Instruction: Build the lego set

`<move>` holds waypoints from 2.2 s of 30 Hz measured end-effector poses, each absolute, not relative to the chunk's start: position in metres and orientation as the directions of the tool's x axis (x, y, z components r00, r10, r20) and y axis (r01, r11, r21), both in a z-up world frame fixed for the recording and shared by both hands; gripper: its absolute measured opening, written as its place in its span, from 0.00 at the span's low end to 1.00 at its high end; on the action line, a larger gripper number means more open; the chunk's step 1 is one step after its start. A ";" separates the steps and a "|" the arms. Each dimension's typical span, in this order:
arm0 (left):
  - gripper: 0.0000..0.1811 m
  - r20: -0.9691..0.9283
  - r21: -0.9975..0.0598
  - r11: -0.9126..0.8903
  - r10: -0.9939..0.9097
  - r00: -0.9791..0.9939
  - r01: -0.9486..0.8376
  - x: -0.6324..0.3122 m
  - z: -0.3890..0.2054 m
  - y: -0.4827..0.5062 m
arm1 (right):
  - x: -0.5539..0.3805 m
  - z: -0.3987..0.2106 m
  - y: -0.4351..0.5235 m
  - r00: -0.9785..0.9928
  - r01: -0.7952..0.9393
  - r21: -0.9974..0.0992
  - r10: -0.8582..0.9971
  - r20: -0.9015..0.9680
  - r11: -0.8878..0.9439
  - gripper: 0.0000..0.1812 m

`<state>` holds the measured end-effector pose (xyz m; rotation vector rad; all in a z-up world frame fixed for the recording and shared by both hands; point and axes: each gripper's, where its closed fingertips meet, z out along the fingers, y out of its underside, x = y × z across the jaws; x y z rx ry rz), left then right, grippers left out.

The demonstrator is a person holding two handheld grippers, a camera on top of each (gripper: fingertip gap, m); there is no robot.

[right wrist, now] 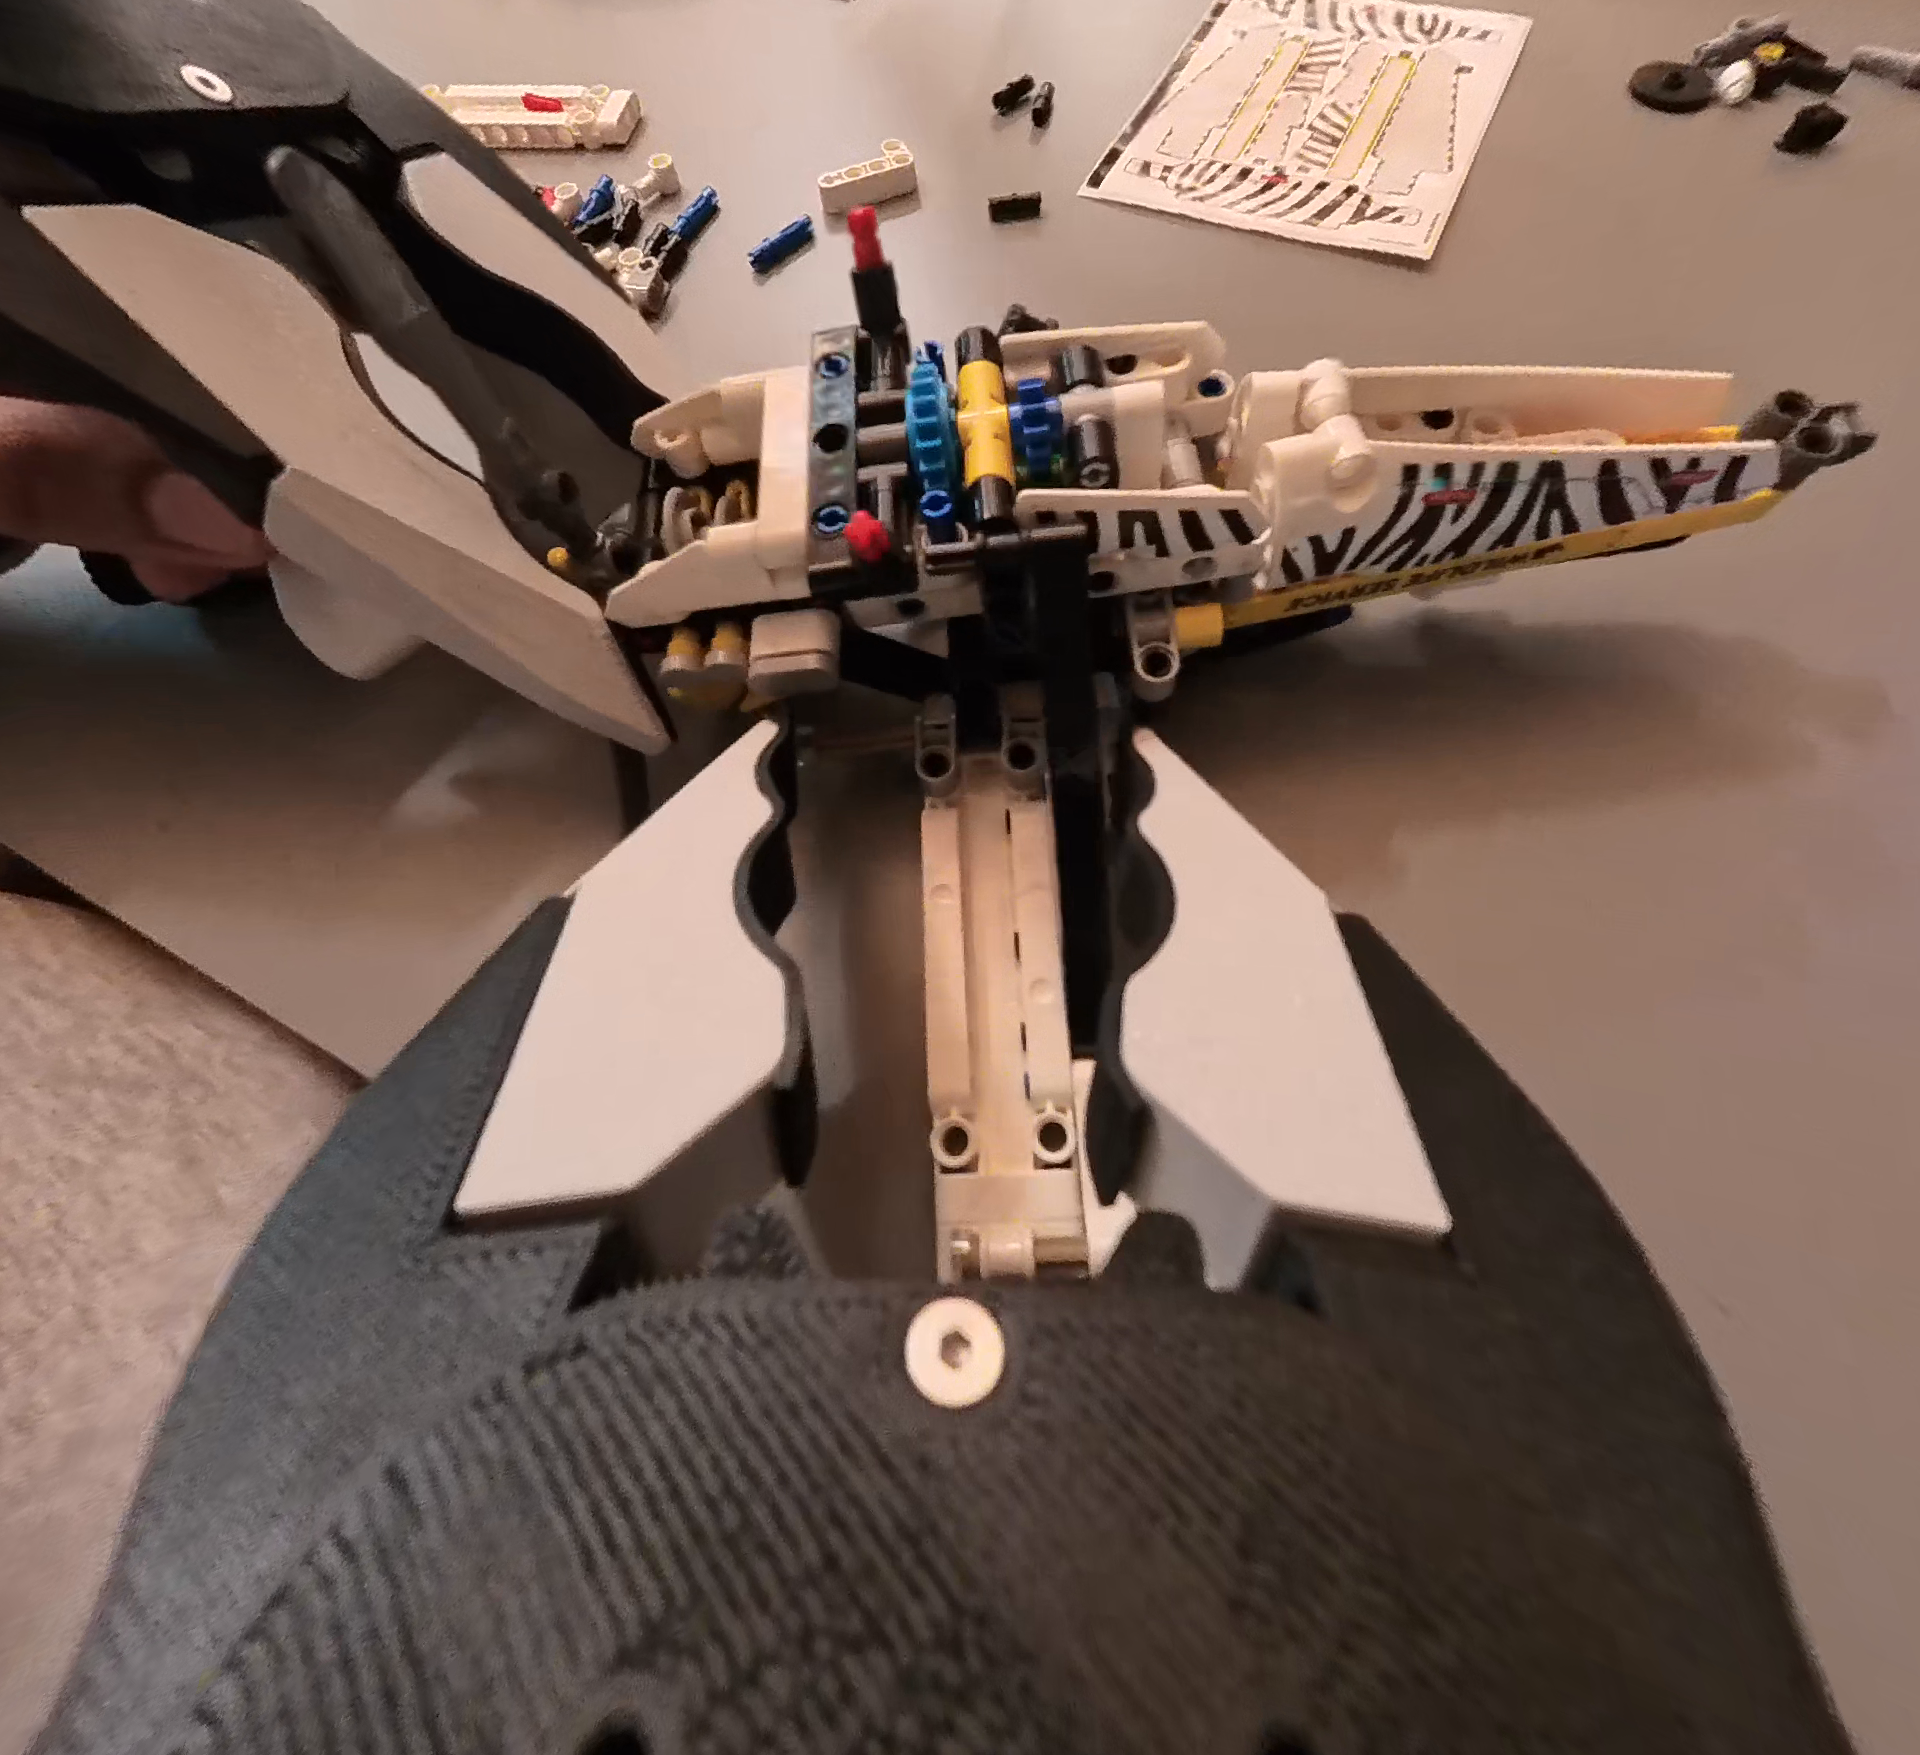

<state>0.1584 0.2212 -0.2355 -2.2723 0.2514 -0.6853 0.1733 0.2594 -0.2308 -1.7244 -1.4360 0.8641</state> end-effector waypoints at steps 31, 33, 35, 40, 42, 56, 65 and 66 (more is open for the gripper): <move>0.31 0.393 -0.707 -0.707 -0.393 0.831 0.000 0.161 -0.236 0.221 | 0.188 -0.224 0.242 -0.236 0.521 -0.851 0.945 -0.225 -0.073 0.26; 0.31 0.392 -0.707 -0.707 -0.393 0.832 0.000 0.161 -0.236 0.221 | 0.188 -0.223 0.241 -0.247 0.530 -0.844 0.936 -0.250 -0.085 0.27; 0.31 0.390 -0.707 -0.707 -0.393 0.833 -0.002 0.161 -0.236 0.222 | 0.188 -0.223 0.240 -0.247 0.538 -0.838 0.934 -0.258 -0.089 0.28; 0.31 0.381 -0.708 -0.706 -0.390 0.838 -0.006 0.161 -0.236 0.222 | 0.182 -0.226 0.241 -0.190 0.536 -0.841 0.962 -0.197 -0.066 0.29; 0.30 0.373 -0.709 -0.705 -0.388 0.843 -0.010 0.160 -0.237 0.222 | 0.177 -0.228 0.244 -0.133 0.538 -0.841 0.979 -0.154 -0.059 0.29; 0.30 0.391 -0.709 -0.705 -0.384 0.836 0.007 0.160 -0.236 0.223 | 0.169 -0.230 0.247 0.010 0.529 -0.845 0.996 -0.093 -0.084 0.37; 0.29 0.400 -0.707 -0.707 -0.384 0.832 0.014 0.160 -0.235 0.224 | 0.168 -0.231 0.254 0.068 0.526 -0.847 0.997 -0.046 -0.075 0.31; 0.29 0.400 -0.707 -0.707 -0.384 0.832 0.014 0.160 -0.235 0.223 | 0.168 -0.231 0.255 0.073 0.527 -0.847 0.996 -0.041 -0.073 0.30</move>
